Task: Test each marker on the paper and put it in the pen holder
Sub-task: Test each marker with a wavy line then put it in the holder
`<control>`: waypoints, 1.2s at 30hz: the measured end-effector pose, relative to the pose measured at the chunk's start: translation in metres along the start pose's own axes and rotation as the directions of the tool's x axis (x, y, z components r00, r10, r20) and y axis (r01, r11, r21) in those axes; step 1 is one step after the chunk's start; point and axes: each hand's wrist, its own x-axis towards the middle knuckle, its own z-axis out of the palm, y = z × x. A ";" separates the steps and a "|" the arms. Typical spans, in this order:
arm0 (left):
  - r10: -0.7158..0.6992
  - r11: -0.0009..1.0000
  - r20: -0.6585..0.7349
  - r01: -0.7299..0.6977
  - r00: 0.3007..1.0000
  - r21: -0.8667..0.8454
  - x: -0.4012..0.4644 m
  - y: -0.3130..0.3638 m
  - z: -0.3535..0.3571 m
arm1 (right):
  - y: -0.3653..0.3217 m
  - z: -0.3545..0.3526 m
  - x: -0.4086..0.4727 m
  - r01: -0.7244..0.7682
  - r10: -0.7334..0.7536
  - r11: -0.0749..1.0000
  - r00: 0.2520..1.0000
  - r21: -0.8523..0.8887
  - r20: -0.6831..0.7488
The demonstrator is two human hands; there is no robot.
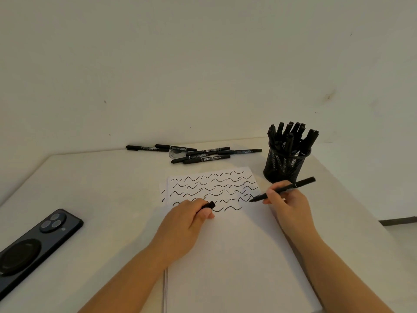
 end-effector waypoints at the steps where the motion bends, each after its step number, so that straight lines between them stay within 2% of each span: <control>1: -0.003 1.000 -0.007 0.003 1.000 -0.020 -0.001 -0.001 0.000 | 0.001 -0.001 0.000 0.010 -0.010 1.000 1.000 -0.014 0.006; 6: -0.007 0.999 -0.013 0.006 1.000 -0.045 0.002 -0.004 0.000 | 0.004 0.004 0.001 0.039 -0.027 0.994 0.994 -0.104 0.108; 11: -0.014 0.998 -0.017 0.013 1.000 -0.067 0.001 -0.006 0.001 | 0.003 0.005 -0.001 0.046 -0.030 0.995 0.986 -0.092 0.166; 16: -0.010 0.997 -0.014 0.009 1.000 -0.075 0.001 -0.007 0.001 | 0.005 0.001 0.002 0.015 -0.009 0.981 1.000 -0.196 0.029; 20: 0.005 0.998 -0.012 -0.006 1.000 -0.065 0.001 -0.008 0.002 | 0.005 -0.001 0.000 0.008 -0.032 0.976 0.993 -0.216 -0.110; 23: 0.002 0.999 -0.016 -0.003 1.000 -0.051 0.001 -0.010 0.003 | 0.000 -0.001 -0.001 -0.002 -0.020 0.993 0.984 -0.122 -0.178; 28: 0.013 1.000 -0.040 -0.014 0.999 -0.027 0.000 -0.011 0.003 | -0.013 0.002 -0.002 -0.036 0.038 0.999 0.983 0.014 -0.179; 32: 0.013 1.000 -0.085 -0.015 0.996 -0.022 0.001 -0.010 0.001 | -0.030 0.010 -0.002 -0.106 0.127 0.965 0.989 0.241 -0.073; 36: 0.028 0.999 -0.117 -0.031 0.993 -0.020 0.000 -0.008 0.000 | -0.043 0.029 -0.007 -0.141 0.126 0.880 0.990 0.453 0.064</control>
